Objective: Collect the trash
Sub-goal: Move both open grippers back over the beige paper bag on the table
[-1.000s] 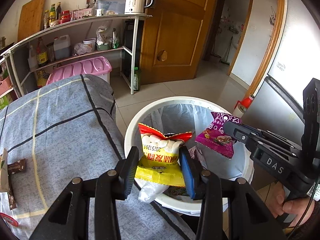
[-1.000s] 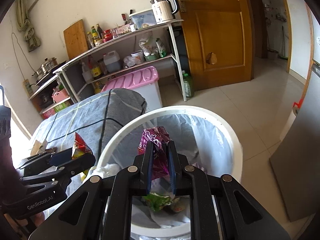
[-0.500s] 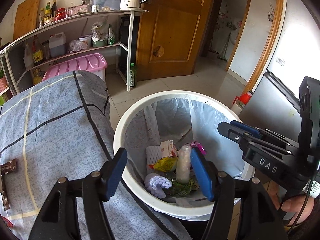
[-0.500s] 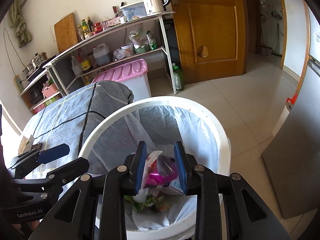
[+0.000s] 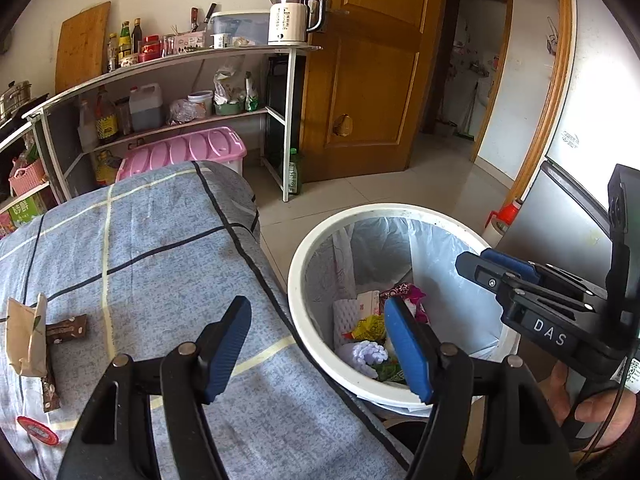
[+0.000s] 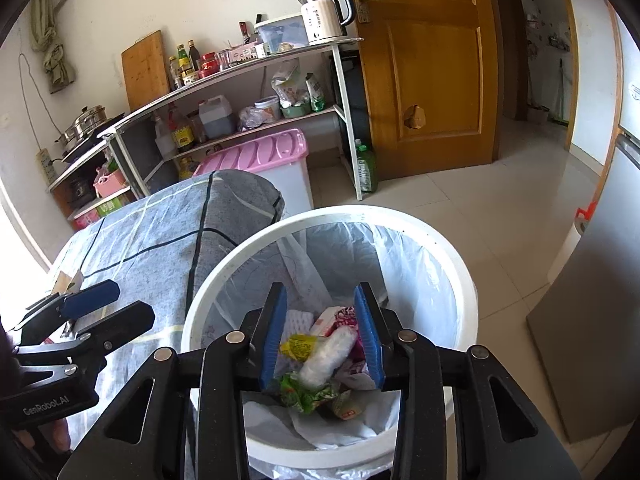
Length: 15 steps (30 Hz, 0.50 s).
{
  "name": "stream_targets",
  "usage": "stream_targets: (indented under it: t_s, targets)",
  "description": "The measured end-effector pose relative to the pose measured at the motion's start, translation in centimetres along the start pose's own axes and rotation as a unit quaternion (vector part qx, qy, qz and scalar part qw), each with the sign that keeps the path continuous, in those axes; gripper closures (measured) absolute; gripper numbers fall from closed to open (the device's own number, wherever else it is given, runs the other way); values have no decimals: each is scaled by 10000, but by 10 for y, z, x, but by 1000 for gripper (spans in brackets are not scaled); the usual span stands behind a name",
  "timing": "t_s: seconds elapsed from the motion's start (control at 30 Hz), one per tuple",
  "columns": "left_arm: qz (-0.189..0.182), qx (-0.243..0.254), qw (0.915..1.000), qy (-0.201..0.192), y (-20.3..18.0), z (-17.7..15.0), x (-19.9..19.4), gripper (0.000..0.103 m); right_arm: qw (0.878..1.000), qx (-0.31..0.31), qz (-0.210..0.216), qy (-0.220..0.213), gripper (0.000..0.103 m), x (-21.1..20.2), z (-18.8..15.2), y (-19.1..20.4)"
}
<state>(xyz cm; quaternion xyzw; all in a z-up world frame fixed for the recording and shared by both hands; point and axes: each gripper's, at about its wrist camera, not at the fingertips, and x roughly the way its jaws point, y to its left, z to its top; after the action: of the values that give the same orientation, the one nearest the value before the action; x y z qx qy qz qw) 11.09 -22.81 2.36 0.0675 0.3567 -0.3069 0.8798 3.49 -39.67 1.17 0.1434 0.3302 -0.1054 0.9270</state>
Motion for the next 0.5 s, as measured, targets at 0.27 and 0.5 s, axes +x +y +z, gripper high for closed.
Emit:
stream_targets:
  t_s: [0.27, 0.5]
  targets:
    - [236, -257, 9993, -153, 30, -9, -28, 31, 9997, -135, 170, -64, 57, -6, 0, 32]
    - [549, -540, 9969, -180, 66, -25, -47, 31, 9985, -349, 421, -28, 56, 0, -3, 71]
